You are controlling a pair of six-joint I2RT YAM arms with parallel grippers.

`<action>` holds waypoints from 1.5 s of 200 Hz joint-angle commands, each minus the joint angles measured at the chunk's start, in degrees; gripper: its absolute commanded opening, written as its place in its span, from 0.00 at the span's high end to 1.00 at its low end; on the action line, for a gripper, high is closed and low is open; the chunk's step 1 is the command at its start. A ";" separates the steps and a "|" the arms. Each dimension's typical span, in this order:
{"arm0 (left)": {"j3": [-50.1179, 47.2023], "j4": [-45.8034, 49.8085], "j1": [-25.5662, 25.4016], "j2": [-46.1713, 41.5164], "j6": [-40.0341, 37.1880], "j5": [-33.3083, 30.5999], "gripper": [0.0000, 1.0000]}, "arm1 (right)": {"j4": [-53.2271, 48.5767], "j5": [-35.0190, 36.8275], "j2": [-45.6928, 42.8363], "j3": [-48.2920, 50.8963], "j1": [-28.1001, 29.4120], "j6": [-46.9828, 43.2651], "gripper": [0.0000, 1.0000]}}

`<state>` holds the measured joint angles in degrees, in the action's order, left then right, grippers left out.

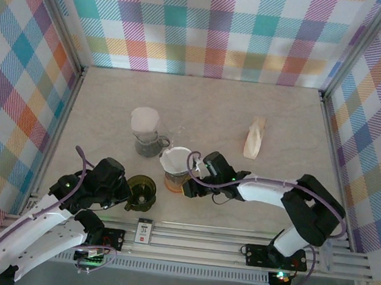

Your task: Place the coffee filter in the dripper

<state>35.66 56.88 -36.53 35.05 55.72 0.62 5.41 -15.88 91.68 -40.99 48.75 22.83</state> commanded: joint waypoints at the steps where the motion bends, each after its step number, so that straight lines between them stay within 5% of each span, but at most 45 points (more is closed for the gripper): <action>1: -0.59 -0.45 0.67 -0.51 0.61 0.69 1.00 | 3.05 -1.67 3.74 -4.72 -0.16 -2.02 0.52; 83: -0.85 -0.38 0.68 -0.85 0.44 0.74 1.00 | 2.04 -2.07 12.52 -13.07 -0.15 -1.02 0.51; 138: -0.77 -3.85 0.08 0.92 -0.36 1.91 1.00 | 1.36 2.54 4.24 -3.46 -0.15 0.76 0.36; 241: 3.38 -18.84 -21.31 20.32 5.19 -7.08 1.00 | -20.14 28.76 -32.53 9.31 -1.33 5.31 0.29; 300: 5.75 -22.69 -24.43 28.40 4.61 -7.21 1.00 | -15.13 19.24 -21.63 -0.35 -7.73 -1.17 0.26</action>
<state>39.24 37.08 -59.86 62.13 59.86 -5.26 -11.94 8.03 64.01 -34.89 43.81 25.61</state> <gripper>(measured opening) 0.090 0.732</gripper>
